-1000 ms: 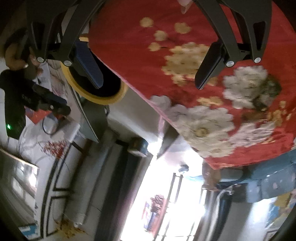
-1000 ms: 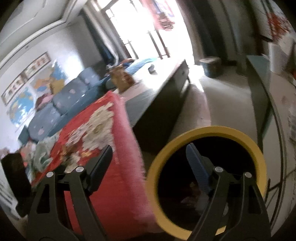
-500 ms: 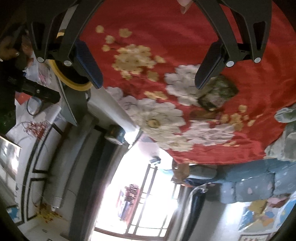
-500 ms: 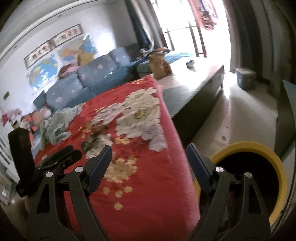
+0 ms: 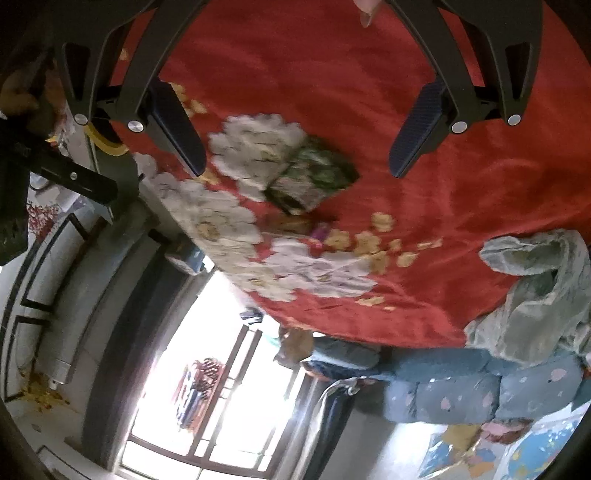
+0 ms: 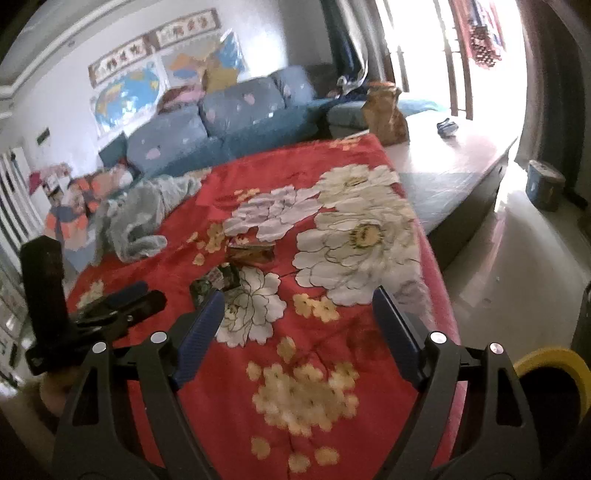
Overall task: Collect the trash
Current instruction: 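Move both open grippers back to the remaining wrappers on the bedspread, then grasp a brown wrapper with the right gripper while the left gripper grasps the green snack bag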
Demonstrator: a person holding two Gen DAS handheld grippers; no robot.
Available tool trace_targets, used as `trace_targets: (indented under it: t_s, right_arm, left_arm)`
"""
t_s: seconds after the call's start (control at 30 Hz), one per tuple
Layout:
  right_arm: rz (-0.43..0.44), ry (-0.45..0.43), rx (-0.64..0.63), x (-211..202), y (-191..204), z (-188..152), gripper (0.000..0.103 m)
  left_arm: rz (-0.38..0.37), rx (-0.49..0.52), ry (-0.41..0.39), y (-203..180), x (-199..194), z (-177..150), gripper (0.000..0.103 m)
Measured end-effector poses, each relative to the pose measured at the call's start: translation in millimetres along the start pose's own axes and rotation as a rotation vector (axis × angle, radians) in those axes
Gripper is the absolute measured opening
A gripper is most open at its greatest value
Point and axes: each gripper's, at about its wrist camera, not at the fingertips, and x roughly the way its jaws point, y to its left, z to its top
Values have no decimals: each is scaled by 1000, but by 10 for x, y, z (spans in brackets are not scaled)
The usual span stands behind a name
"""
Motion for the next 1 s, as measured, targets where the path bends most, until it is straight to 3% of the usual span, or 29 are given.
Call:
trace_targets:
  t_s: [0.13, 0.27, 0.43, 0.8, 0.83, 0.87, 0.93, 0.97, 1.0]
  right_arm:
    - [24, 43, -21, 351, 92, 126, 72]
    - [35, 93, -43, 704, 164, 236, 68]
    - [43, 135, -61, 1020, 228, 330, 67]
    - [63, 243, -70, 1711, 237, 426, 65]
    - [77, 244, -53, 1742, 221, 427, 62]
    - [95, 242, -41, 1764, 215, 434, 51]
    - [145, 247, -27, 1767, 222, 440, 32]
    - [154, 248, -23, 1754, 232, 431, 30]
    - [150, 241, -22, 1727, 241, 416, 27]
  left_arm:
    - [-30, -42, 48, 199, 140, 38, 94]
    - [-95, -90, 114, 325, 358, 28, 80]
    - [-139, -100, 167, 328, 566, 32, 78]
    - [-74, -58, 205, 263, 716, 49, 46]
    - [-71, -62, 205, 271, 710, 46, 41]
    - [-70, -69, 204, 285, 706, 44, 35]
    - [-80, -74, 206, 307, 704, 36, 31]
    - [-81, -76, 206, 309, 705, 34, 22]
    - [-86, -75, 208, 307, 706, 30, 20]
